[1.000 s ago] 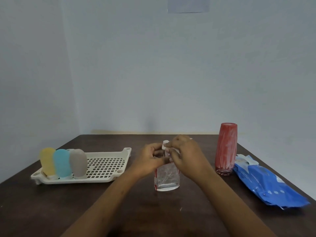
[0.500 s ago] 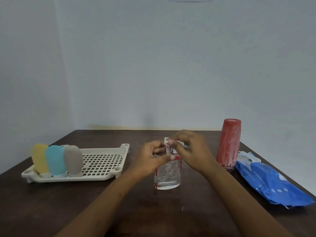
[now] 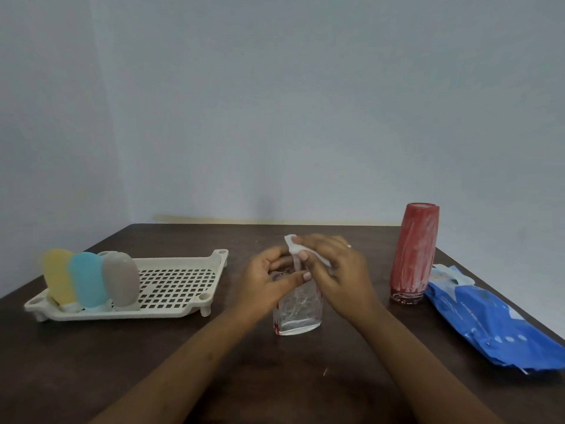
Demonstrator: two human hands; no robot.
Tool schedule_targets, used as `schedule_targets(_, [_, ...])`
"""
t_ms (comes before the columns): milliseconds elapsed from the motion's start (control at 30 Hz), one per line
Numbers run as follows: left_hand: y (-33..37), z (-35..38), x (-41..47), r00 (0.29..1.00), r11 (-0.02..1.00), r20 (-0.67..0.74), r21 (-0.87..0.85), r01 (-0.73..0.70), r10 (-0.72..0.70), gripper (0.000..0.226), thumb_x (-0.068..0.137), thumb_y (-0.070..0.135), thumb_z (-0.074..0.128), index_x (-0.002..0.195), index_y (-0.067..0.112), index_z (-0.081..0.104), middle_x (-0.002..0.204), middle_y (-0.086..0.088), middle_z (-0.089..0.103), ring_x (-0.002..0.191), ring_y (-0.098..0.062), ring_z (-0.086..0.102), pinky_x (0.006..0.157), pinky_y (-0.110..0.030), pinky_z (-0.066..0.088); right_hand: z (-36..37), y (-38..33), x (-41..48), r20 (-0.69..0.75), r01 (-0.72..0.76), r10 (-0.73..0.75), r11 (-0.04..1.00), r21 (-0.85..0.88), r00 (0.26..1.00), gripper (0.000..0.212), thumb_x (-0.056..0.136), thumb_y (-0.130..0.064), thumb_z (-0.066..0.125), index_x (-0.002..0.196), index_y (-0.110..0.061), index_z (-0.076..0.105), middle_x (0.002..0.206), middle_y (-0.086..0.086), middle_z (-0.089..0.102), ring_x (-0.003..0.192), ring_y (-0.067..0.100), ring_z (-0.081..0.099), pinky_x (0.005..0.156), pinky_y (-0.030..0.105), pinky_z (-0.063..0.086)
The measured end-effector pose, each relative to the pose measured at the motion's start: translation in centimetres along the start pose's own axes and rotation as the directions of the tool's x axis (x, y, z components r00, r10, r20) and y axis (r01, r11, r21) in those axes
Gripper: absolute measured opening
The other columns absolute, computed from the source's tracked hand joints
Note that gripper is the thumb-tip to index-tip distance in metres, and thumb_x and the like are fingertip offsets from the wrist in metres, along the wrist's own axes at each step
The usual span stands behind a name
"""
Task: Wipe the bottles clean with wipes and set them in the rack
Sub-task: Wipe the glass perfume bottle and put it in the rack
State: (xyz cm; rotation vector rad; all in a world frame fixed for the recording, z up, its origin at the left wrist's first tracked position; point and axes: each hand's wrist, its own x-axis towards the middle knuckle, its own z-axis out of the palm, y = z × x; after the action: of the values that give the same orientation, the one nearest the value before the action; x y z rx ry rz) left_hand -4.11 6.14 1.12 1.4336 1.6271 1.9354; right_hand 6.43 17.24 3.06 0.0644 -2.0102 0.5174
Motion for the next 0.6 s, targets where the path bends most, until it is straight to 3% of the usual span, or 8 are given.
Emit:
schedule_targets(100, [-0.3, 0.3, -0.3, 1.000, 0.999, -0.012, -0.037, 0.000, -0.001, 0.063, 0.072, 0.024, 0.082, 0.129, 0.018, 0.055, 0.107, -0.005, 0.073, 0.106, -0.020, 0.067, 0.089, -0.038, 0.054, 0.3, -0.1, -0.2, -0.078, -0.074, 0.080, 0.994, 0.081, 0.994, 0.026, 0.089, -0.034, 0.054, 0.105, -0.023, 0.072, 0.103, -0.014, 0.069, 0.101, 0.003, 0.059, 0.084, 0.023, 0.048])
schedule_targets(167, [0.0, 0.6, -0.5, 0.999, 0.994, -0.046, -0.106, -0.020, 0.015, 0.054, 0.082, 0.031, 0.074, 0.130, 0.017, 0.052, 0.108, 0.002, 0.073, 0.105, -0.015, 0.067, 0.085, -0.029, 0.055, 0.3, -0.4, -0.5, -0.135, -0.073, 0.085, 0.993, 0.093, 0.987, 0.023, 0.087, -0.032, 0.057, 0.100, -0.021, 0.074, 0.100, -0.012, 0.070, 0.099, 0.002, 0.059, 0.083, 0.023, 0.049])
schedule_targets(233, [0.4, 0.8, -0.6, 0.996, 0.988, -0.089, -0.149, -0.043, 0.030, 0.038, 0.090, 0.030, 0.055, 0.126, 0.017, 0.055, 0.111, 0.006, 0.071, 0.106, -0.011, 0.066, 0.083, -0.023, 0.053, 0.4, -0.6, -0.8, -0.162, -0.013, 0.011, 1.000, -0.008, 0.987, 0.020, 0.086, -0.025, 0.060, 0.100, -0.018, 0.074, 0.099, -0.007, 0.070, 0.097, 0.005, 0.059, 0.083, 0.016, 0.045])
schedule_targets(333, [0.2, 0.8, -0.8, 0.994, 0.988, -0.101, -0.146, -0.049, 0.035, 0.038, 0.095, 0.045, 0.048, 0.122, 0.021, 0.061, 0.118, -0.007, 0.068, 0.113, -0.022, 0.063, 0.091, -0.033, 0.052, 0.6, -0.6, -1.1, -0.165, 0.075, -0.093, 0.991, -0.109, 0.982, 0.023, 0.082, -0.006, 0.064, 0.101, -0.013, 0.073, 0.100, -0.001, 0.065, 0.093, 0.011, 0.055, 0.082, 0.009, 0.039])
schedule_targets(467, [0.2, 1.0, -1.1, 0.996, 0.992, -0.089, -0.127, -0.014, 0.003, 0.065, 0.085, 0.067, 0.048, 0.125, 0.017, 0.059, 0.116, -0.014, 0.067, 0.112, -0.029, 0.063, 0.092, -0.042, 0.051, 0.9, -0.6, -1.6, -0.041, 0.199, -0.210, 0.960, -0.198, 0.977, 0.019, 0.086, -0.010, 0.058, 0.098, -0.012, 0.073, 0.099, 0.000, 0.058, 0.087, 0.016, 0.052, 0.074, 0.020, 0.043])
schedule_targets(600, [0.1, 0.7, -0.8, 0.993, 0.994, -0.105, -0.085, -0.070, 0.061, 0.061, 0.088, 0.060, 0.044, 0.124, 0.013, 0.058, 0.116, -0.014, 0.066, 0.109, -0.025, 0.064, 0.086, -0.030, 0.053, 0.6, -0.7, -1.7, 0.098, 0.196, -0.177, 0.954, -0.229, 0.979, 0.014, 0.084, -0.012, 0.066, 0.096, -0.013, 0.074, 0.090, -0.001, 0.058, 0.085, 0.012, 0.052, 0.072, 0.016, 0.039])
